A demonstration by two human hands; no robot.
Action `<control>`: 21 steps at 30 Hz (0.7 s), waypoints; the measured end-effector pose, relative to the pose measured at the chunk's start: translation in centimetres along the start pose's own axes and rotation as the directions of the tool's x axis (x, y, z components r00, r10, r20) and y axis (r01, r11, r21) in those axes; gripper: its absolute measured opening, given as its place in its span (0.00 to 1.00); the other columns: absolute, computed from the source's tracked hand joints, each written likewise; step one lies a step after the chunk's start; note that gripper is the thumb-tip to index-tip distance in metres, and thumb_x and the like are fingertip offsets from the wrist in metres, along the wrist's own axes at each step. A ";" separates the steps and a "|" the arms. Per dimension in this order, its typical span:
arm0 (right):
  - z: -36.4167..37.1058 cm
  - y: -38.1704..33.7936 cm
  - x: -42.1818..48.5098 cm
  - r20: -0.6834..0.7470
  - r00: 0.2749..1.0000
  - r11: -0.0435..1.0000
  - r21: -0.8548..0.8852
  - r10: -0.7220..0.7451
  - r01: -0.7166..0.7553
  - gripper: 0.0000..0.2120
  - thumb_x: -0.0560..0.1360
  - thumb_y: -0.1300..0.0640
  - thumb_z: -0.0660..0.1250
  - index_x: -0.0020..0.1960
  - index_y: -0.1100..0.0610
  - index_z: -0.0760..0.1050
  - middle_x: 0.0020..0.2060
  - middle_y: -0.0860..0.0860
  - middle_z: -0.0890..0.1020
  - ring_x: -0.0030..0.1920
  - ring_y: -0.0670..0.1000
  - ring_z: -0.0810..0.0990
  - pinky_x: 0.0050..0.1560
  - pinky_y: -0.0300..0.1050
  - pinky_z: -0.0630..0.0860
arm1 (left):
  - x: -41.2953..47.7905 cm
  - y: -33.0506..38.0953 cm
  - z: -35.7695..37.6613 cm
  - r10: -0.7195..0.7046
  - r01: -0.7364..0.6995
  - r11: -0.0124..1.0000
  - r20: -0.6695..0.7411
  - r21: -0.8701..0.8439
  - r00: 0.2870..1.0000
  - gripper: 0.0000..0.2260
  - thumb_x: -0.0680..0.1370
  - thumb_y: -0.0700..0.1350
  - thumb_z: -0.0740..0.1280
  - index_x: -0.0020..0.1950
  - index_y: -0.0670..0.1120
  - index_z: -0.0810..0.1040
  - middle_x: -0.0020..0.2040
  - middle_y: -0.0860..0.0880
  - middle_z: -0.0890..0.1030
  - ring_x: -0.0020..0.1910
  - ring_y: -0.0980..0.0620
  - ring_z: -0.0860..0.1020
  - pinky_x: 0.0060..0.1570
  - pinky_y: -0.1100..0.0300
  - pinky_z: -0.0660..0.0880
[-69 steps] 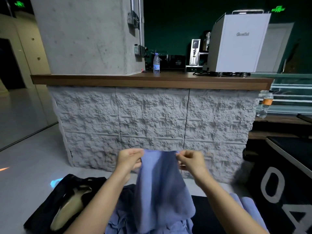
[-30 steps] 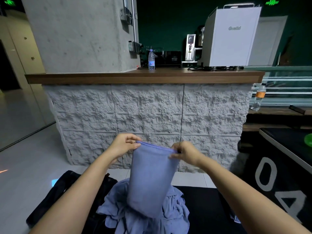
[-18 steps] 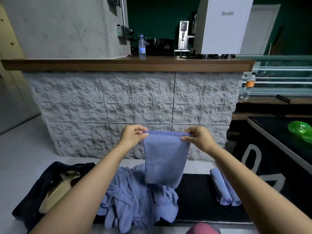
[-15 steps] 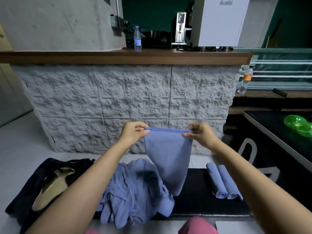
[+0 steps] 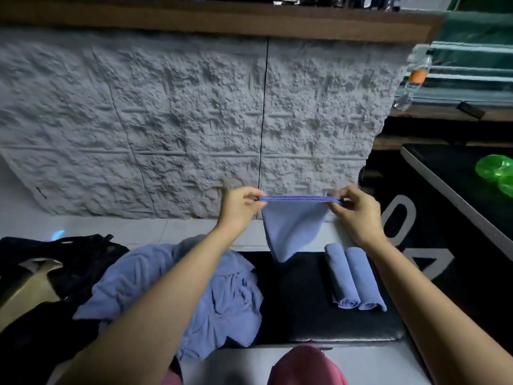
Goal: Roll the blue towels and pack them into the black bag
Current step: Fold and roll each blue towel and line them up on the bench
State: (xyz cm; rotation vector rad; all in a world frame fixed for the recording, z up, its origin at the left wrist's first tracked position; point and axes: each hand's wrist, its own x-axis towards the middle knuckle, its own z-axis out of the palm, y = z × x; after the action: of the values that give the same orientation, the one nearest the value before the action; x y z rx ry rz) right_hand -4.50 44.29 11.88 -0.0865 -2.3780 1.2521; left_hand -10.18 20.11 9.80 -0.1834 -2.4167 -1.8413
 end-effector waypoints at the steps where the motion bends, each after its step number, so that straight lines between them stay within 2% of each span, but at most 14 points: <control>1: 0.4 1.5 -0.9 0.004 1.000 1.000 -0.005 -0.007 0.007 0.10 0.70 0.67 0.71 0.41 0.53 0.77 0.39 0.48 0.83 0.38 0.38 0.79 0.42 0.31 0.74 | -0.5 -1.7 0.9 -0.005 0.005 1.000 0.016 0.026 1.000 0.07 0.70 0.30 0.71 0.46 0.39 0.82 0.39 0.44 0.81 0.35 0.57 0.77 0.41 0.61 0.74; 3: 1.4 5.5 -3.4 0.074 0.997 0.995 -0.095 0.016 -0.009 0.12 0.70 0.66 0.71 0.40 0.50 0.76 0.40 0.46 0.83 0.40 0.41 0.81 0.42 0.35 0.76 | -2.4 -6.0 2.7 -0.042 0.036 0.995 0.065 0.092 0.997 0.07 0.70 0.29 0.71 0.45 0.38 0.82 0.37 0.47 0.81 0.31 0.67 0.76 0.40 0.63 0.74; 5: 2.5 9.6 -6.3 0.217 0.970 0.942 -0.334 0.106 -0.028 0.08 0.72 0.60 0.70 0.42 0.47 0.75 0.32 0.42 0.81 0.36 0.43 0.81 0.34 0.36 0.74 | -4.9 -10.9 4.3 -0.133 0.112 0.985 0.159 0.135 0.978 0.07 0.70 0.28 0.69 0.44 0.37 0.82 0.35 0.48 0.80 0.29 0.69 0.75 0.38 0.65 0.72; 6: 3.1 11.4 -7.9 0.303 0.936 0.882 -0.472 0.176 -0.013 0.05 0.73 0.55 0.68 0.43 0.46 0.75 0.30 0.41 0.80 0.34 0.44 0.80 0.31 0.37 0.71 | -6.4 -13.2 4.9 -0.178 0.140 0.973 0.212 0.183 0.961 0.07 0.71 0.28 0.69 0.43 0.38 0.81 0.34 0.48 0.79 0.29 0.69 0.74 0.38 0.66 0.71; 7: 3.6 13.0 -9.5 0.377 0.893 0.816 -0.577 0.244 0.021 0.02 0.74 0.51 0.67 0.44 0.45 0.75 0.33 0.41 0.80 0.37 0.45 0.80 0.30 0.40 0.69 | -7.8 -15.3 5.5 -0.217 0.153 0.958 0.263 0.243 0.940 0.06 0.71 0.29 0.69 0.43 0.38 0.81 0.34 0.49 0.79 0.29 0.68 0.74 0.37 0.68 0.69; 9: 4.7 15.6 -12.5 0.498 0.804 0.738 -0.665 0.325 0.114 0.05 0.75 0.47 0.65 0.47 0.47 0.75 0.44 0.42 0.79 0.47 0.46 0.78 0.32 0.41 0.65 | -10.5 -18.6 6.4 -0.260 0.136 0.929 0.346 0.344 0.902 0.05 0.72 0.31 0.69 0.41 0.39 0.82 0.34 0.50 0.78 0.30 0.67 0.74 0.37 0.69 0.67; 11: 5.5 17.0 -14.5 0.541 0.757 0.747 -0.656 0.367 0.106 0.05 0.75 0.48 0.65 0.47 0.49 0.76 0.47 0.43 0.77 0.50 0.44 0.76 0.35 0.41 0.66 | -12.4 -20.4 7.2 -0.260 0.094 0.905 0.364 0.415 0.894 0.05 0.72 0.33 0.69 0.40 0.42 0.81 0.35 0.53 0.77 0.31 0.64 0.73 0.37 0.69 0.66; 13: 5.8 17.5 -15.4 0.514 0.765 0.769 -0.638 0.388 0.039 0.03 0.75 0.50 0.65 0.46 0.48 0.75 0.46 0.42 0.76 0.45 0.41 0.74 0.41 0.43 0.70 | -13.0 -21.1 7.6 -0.228 0.065 0.887 0.311 0.458 0.923 0.05 0.72 0.34 0.69 0.39 0.43 0.80 0.36 0.54 0.76 0.34 0.60 0.72 0.37 0.68 0.66; 15: 6.0 17.8 -15.8 0.467 0.780 0.785 -0.617 0.416 -0.049 0.03 0.76 0.51 0.64 0.43 0.48 0.73 0.42 0.43 0.77 0.41 0.42 0.73 0.40 0.42 0.70 | -13.0 -21.4 7.7 -0.220 0.077 0.884 0.265 0.462 0.939 0.04 0.72 0.36 0.70 0.40 0.45 0.80 0.36 0.53 0.78 0.36 0.56 0.75 0.38 0.63 0.70; 17: 6.2 18.1 -16.0 0.407 0.775 0.833 -0.485 0.484 -0.265 0.05 0.76 0.52 0.64 0.41 0.48 0.72 0.36 0.42 0.77 0.36 0.43 0.73 0.37 0.39 0.68 | -13.1 -21.4 7.7 -0.244 0.125 0.893 0.232 0.432 0.942 0.04 0.73 0.37 0.69 0.41 0.45 0.80 0.34 0.56 0.78 0.34 0.58 0.76 0.38 0.60 0.72; 19: 6.6 18.5 -16.2 0.372 0.746 0.833 -0.276 0.553 -0.480 0.05 0.76 0.58 0.63 0.43 0.52 0.70 0.32 0.44 0.78 0.32 0.45 0.71 0.33 0.42 0.67 | -13.0 -21.2 7.7 -0.278 0.174 0.888 0.194 0.426 0.941 0.04 0.74 0.37 0.69 0.42 0.45 0.80 0.29 0.58 0.74 0.31 0.61 0.73 0.36 0.62 0.70; 21: 6.8 18.8 -16.3 0.349 0.777 0.852 -0.208 0.524 -0.481 0.07 0.75 0.62 0.65 0.45 0.56 0.67 0.34 0.48 0.77 0.33 0.49 0.70 0.31 0.42 0.68 | -12.8 -21.0 7.9 -0.312 0.209 0.871 0.172 0.444 0.935 0.03 0.75 0.39 0.68 0.42 0.46 0.77 0.28 0.58 0.73 0.30 0.58 0.72 0.35 0.61 0.71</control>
State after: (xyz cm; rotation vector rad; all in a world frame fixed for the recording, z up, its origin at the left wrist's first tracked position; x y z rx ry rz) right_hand 4.46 45.92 -12.27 -0.6004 -2.8974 1.4852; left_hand -0.78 21.77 -14.19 -0.0413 -3.0756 -1.3921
